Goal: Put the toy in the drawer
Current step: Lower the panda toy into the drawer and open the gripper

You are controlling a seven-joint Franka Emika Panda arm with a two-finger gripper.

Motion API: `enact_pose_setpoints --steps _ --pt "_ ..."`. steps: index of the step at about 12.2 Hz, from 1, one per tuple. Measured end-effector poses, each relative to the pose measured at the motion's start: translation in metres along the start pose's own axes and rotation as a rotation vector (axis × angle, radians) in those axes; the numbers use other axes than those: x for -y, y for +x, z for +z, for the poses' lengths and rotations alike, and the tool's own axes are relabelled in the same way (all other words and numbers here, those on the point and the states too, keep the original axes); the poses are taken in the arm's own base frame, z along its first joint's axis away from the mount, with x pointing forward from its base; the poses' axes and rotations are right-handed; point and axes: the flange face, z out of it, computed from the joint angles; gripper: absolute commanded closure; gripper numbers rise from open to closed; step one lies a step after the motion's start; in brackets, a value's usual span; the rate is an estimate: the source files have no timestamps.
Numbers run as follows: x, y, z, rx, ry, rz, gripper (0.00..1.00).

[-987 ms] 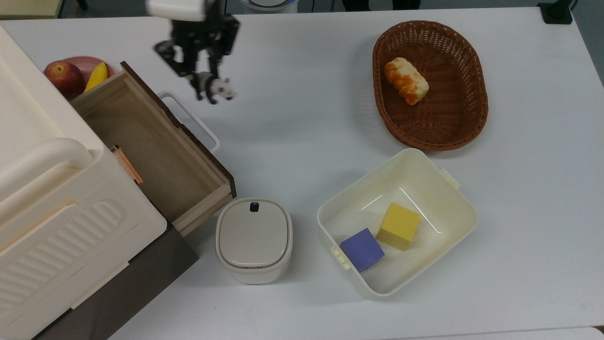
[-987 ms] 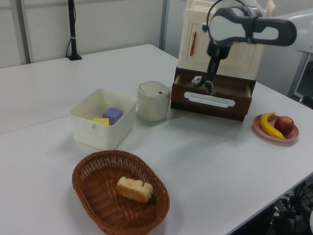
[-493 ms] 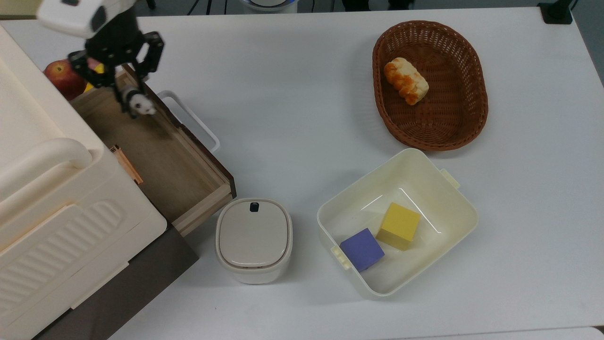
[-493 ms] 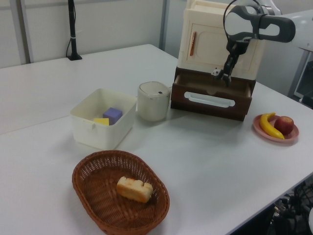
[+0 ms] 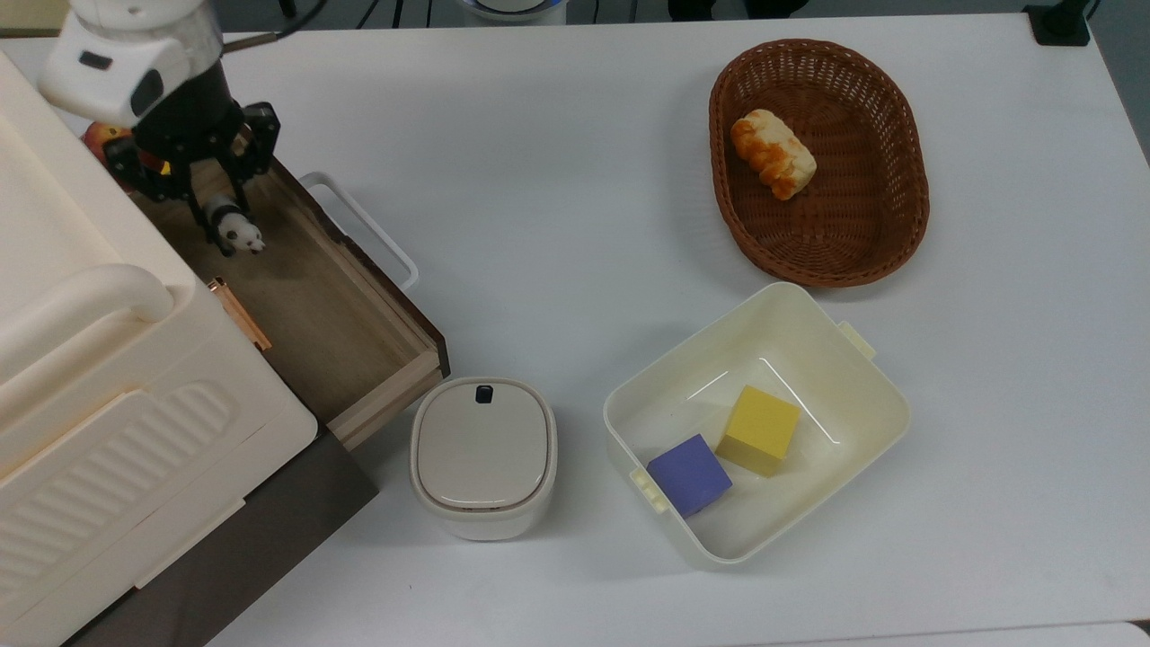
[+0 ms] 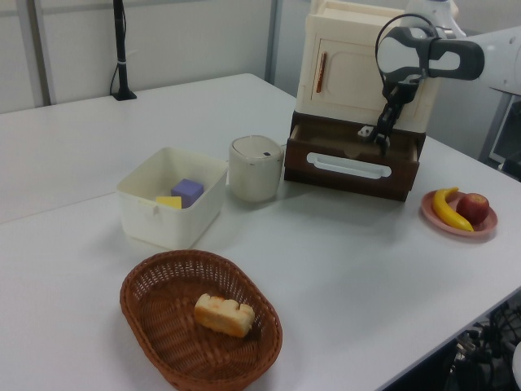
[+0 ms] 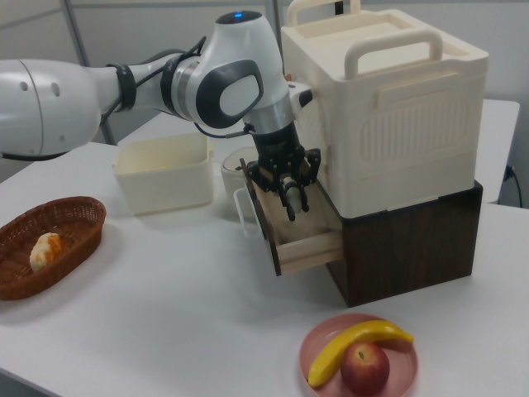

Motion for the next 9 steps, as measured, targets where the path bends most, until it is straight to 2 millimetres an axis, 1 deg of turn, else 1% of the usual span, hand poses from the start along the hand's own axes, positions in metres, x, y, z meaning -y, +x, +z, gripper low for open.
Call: enact_pose_setpoints --steps 3,6,8,9 --pt "0.005 0.005 0.010 0.010 0.013 -0.012 1.00" --pt "0.007 0.007 0.016 0.018 0.017 -0.020 1.00" --pt "0.009 0.009 0.018 0.020 0.018 -0.024 0.87" --pt "0.010 0.010 0.018 0.019 0.018 -0.027 0.84"
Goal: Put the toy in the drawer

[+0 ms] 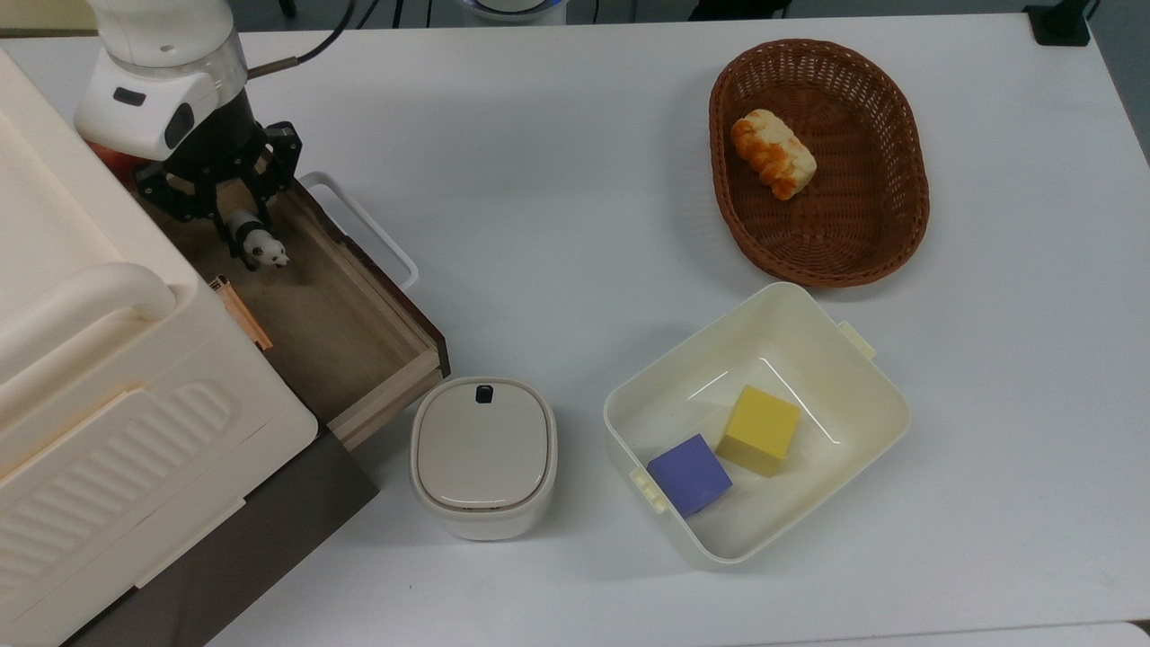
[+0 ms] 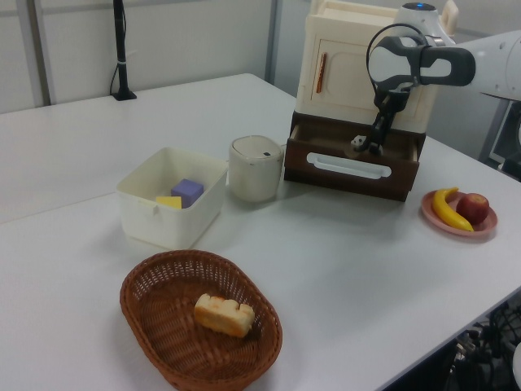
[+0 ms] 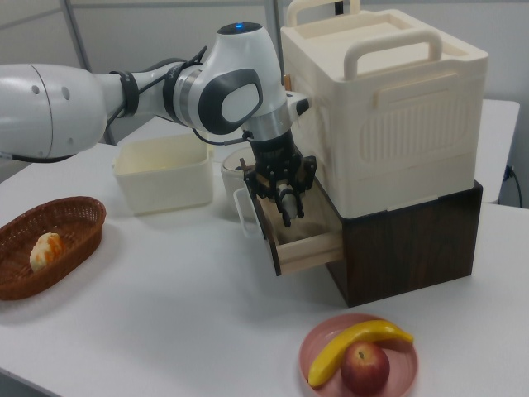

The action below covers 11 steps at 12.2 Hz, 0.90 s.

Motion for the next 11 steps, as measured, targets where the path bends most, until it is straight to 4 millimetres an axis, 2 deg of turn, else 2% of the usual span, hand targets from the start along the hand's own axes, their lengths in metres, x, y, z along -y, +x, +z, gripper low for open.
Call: enact_pose_setpoints --steps 2,5,7,11 --pt "0.003 0.003 0.000 -0.001 0.001 -0.005 0.64" --pt "0.009 0.009 0.000 -0.002 0.002 0.019 0.42" --pt "0.015 0.015 -0.001 0.003 -0.005 0.029 0.39" --pt "0.025 0.025 -0.002 0.002 -0.008 0.030 0.39"
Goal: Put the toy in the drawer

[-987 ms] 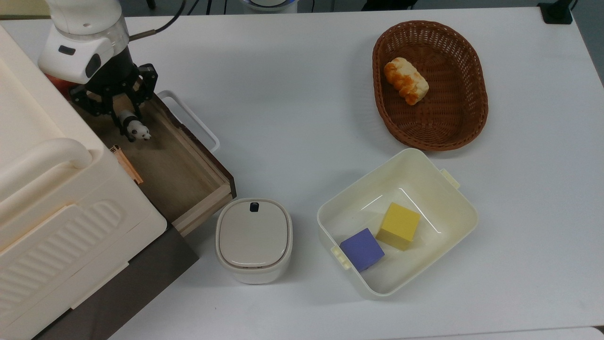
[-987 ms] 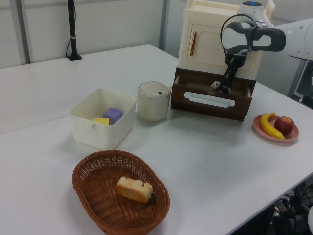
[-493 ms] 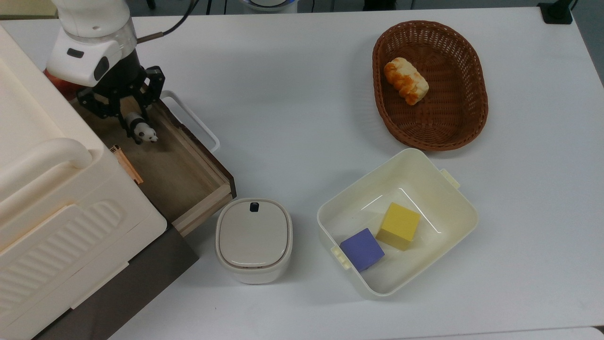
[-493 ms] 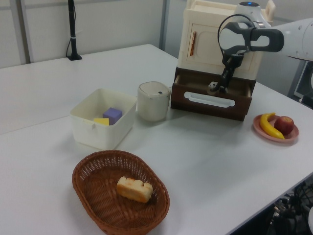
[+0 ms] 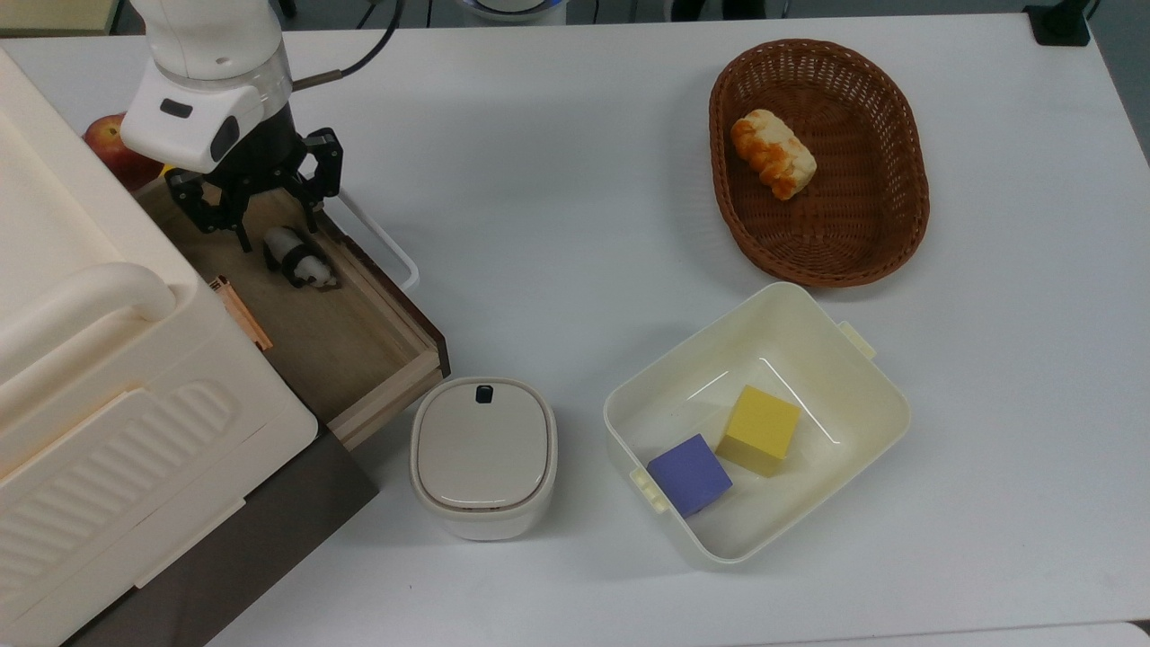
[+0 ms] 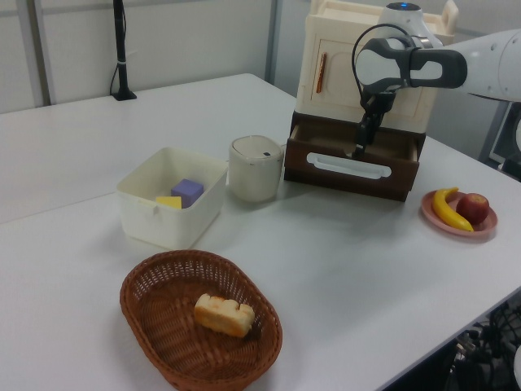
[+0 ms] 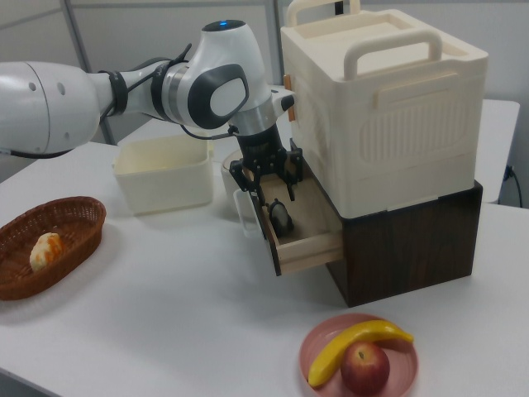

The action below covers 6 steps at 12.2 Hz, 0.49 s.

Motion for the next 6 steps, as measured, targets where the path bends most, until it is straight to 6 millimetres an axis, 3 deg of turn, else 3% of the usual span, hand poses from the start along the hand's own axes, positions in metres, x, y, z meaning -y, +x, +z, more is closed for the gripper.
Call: enact_pose_setpoints --steps 2,4,6 --pt "0.001 0.001 0.000 0.002 -0.003 -0.001 0.39" --pt "0.004 0.005 -0.004 -0.005 -0.008 0.017 0.58" --pt "0.011 0.012 -0.013 -0.020 -0.012 0.019 0.61"
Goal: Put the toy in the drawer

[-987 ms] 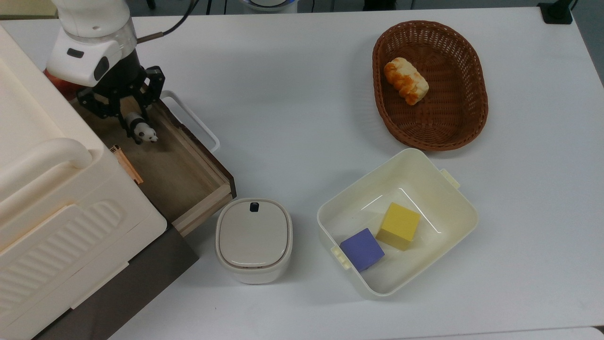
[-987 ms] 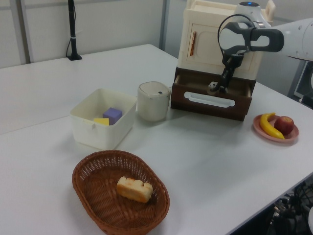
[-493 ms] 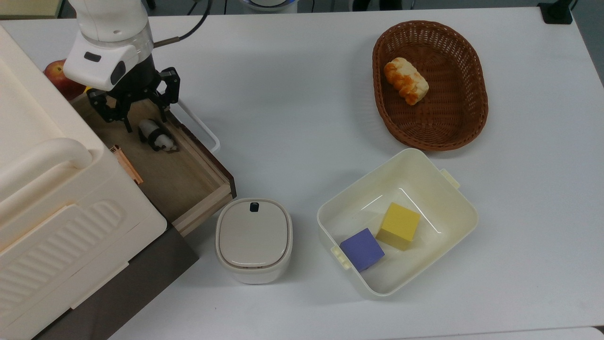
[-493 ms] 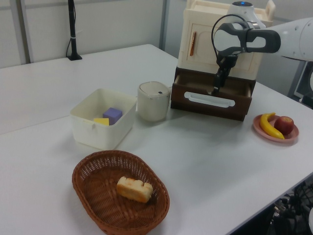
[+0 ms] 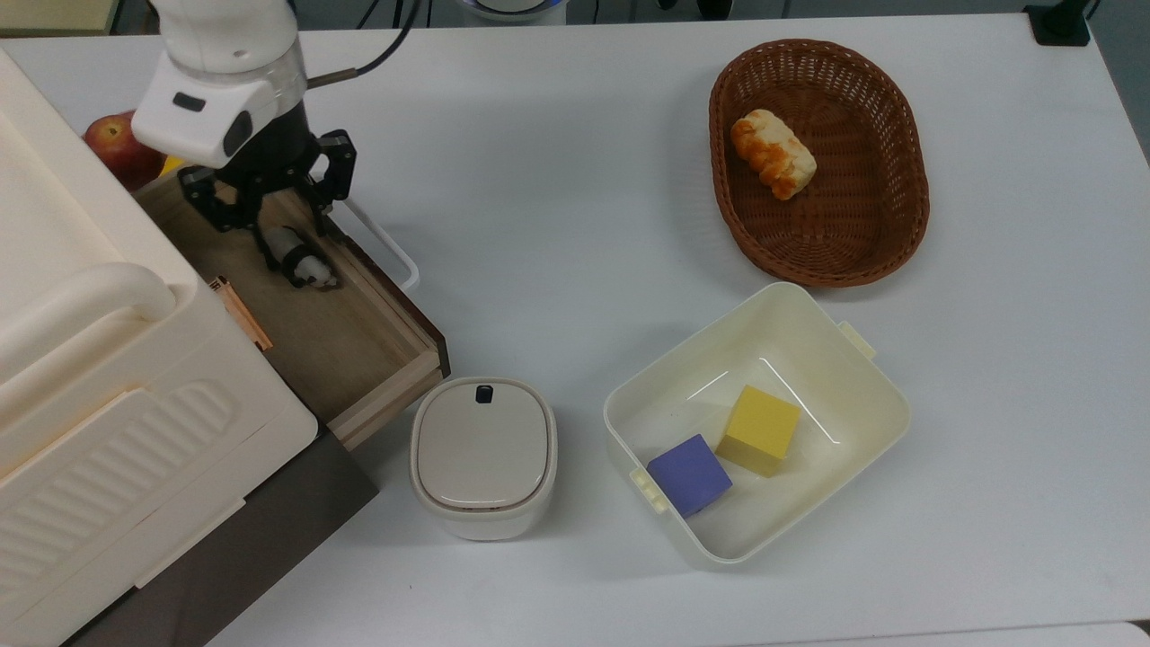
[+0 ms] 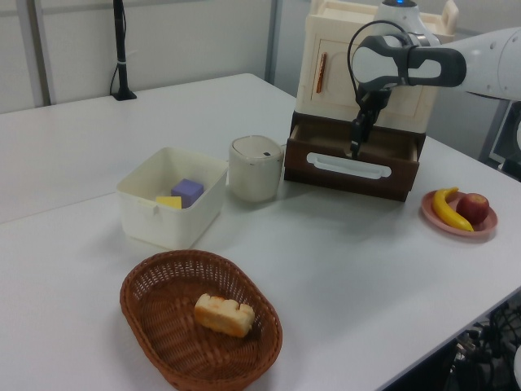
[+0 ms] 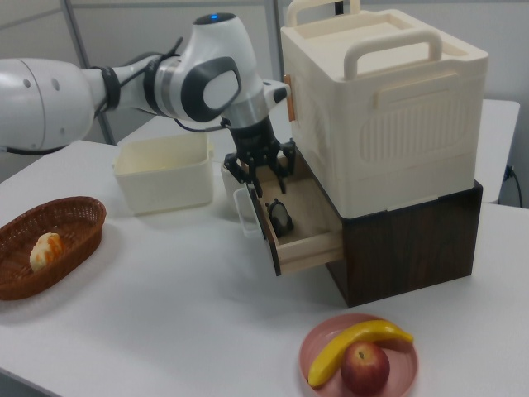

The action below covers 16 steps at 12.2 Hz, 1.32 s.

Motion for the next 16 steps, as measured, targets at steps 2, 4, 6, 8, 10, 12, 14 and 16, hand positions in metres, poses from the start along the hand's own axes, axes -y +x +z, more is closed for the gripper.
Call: enact_pose_setpoints --steps 2,4,6,8,10,12,14,16 --pt "0.006 0.008 -0.024 -0.038 -0.019 0.000 0.60" --pt "0.019 0.017 -0.049 -0.075 -0.033 0.004 0.41" --pt "0.046 0.027 -0.066 -0.070 -0.012 0.039 0.00" --pt "0.108 0.036 -0.092 0.026 0.042 0.173 0.00" --pt "0.156 0.037 -0.110 0.115 0.059 0.322 0.00" --pt "0.188 0.044 -0.124 0.107 0.043 0.502 0.00" --pt "0.191 0.043 -0.127 0.057 0.031 0.573 0.00" --pt "0.179 0.037 -0.125 0.043 0.023 0.575 0.00"
